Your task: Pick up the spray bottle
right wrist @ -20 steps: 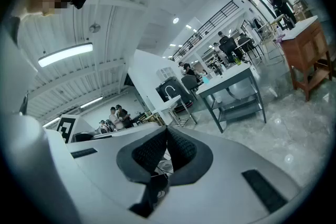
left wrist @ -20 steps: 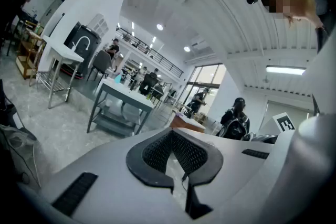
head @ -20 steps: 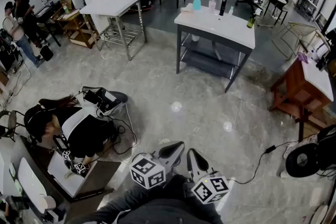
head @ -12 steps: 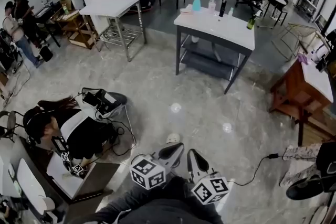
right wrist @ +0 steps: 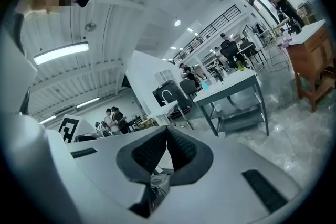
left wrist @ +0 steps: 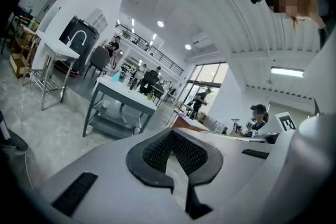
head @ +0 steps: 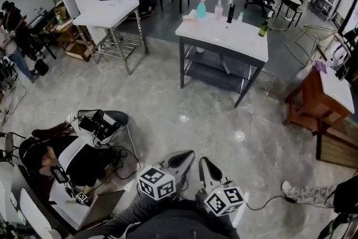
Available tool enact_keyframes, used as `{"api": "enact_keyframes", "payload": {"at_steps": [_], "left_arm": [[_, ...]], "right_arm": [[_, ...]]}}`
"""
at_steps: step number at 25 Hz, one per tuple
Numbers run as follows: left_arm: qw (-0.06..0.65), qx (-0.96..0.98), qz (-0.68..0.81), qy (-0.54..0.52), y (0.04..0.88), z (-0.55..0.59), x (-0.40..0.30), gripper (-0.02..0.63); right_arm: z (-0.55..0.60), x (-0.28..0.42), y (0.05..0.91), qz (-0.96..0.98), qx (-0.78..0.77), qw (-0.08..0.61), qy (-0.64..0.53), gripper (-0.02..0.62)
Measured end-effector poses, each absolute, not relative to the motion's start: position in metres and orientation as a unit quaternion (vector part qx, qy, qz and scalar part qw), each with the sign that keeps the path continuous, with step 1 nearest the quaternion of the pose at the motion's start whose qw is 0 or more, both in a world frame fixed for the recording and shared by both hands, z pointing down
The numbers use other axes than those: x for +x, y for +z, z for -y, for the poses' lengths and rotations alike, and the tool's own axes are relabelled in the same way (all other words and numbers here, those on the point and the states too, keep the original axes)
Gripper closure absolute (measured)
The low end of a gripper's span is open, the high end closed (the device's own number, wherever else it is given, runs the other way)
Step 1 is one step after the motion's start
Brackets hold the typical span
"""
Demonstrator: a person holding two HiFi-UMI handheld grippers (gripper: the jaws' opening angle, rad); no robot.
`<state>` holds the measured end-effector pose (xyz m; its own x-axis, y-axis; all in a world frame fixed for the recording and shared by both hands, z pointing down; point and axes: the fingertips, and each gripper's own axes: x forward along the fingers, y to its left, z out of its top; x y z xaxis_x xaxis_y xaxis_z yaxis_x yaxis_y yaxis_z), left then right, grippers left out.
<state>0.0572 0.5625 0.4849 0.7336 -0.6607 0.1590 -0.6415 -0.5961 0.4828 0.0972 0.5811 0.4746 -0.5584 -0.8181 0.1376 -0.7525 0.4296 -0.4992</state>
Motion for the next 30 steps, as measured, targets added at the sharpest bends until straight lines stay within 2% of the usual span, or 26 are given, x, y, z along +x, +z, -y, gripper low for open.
{"api": "enact_keyframes", "payload": {"at_steps": [16,30], "left_arm": [[0.257,0.906,0.336,-0.02,0.473,-0.368,0.04,0.6],[0.253,0.908,0.334,-0.006,0.485,-0.311,0.016,0.598]], "right_arm": [[-0.391,0.077,0.465,-0.831,-0.489,0.072,-0.257,0.584],[-0.343,0.055,0.479,-0.82,-0.5,0.058,-0.273,0.584]]}}
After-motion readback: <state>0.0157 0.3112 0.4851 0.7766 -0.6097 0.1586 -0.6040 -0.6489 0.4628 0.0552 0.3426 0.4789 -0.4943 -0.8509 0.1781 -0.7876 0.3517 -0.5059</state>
